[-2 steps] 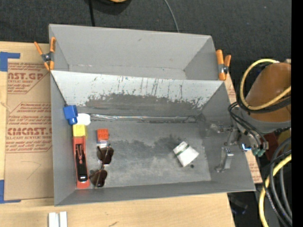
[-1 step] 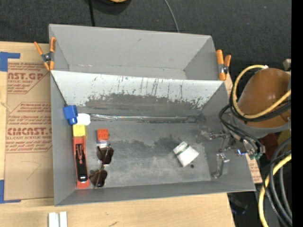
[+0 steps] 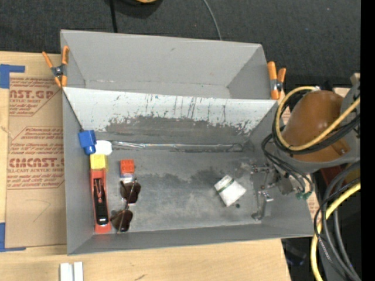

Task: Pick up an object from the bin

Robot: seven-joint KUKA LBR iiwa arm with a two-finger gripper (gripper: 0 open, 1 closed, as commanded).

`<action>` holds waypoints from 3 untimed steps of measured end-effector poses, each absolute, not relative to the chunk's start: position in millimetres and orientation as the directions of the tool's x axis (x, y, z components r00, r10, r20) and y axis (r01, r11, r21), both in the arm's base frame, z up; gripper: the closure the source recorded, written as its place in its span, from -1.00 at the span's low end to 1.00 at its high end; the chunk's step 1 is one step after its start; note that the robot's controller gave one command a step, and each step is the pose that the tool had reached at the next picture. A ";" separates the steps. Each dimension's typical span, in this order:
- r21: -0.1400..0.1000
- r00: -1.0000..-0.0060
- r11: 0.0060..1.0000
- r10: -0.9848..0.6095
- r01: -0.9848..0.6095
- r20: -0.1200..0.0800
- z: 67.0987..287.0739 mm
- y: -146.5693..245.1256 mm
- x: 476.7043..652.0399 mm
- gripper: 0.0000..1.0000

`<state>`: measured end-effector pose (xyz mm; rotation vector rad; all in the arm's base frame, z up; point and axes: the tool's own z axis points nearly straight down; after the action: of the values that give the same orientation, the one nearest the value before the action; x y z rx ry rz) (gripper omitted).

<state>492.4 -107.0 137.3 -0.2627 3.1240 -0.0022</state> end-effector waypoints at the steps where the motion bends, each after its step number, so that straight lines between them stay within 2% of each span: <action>1: 0.000 -1.000 1.000 -0.025 -0.025 -0.001 109.0 -98.9 512.0 -1.00; 2: -0.002 -0.971 0.971 -0.240 -0.240 -0.003 91.2 -94.5 520.7 -1.00; 3: 0.001 -0.985 0.985 -0.171 -0.171 -0.002 69.6 -83.2 531.8 1.00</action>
Offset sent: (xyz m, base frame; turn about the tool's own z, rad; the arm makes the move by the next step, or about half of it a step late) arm 0.0379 0.0177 -0.0673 -0.0258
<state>531.8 -83.2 69.6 -0.2691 3.1284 0.0011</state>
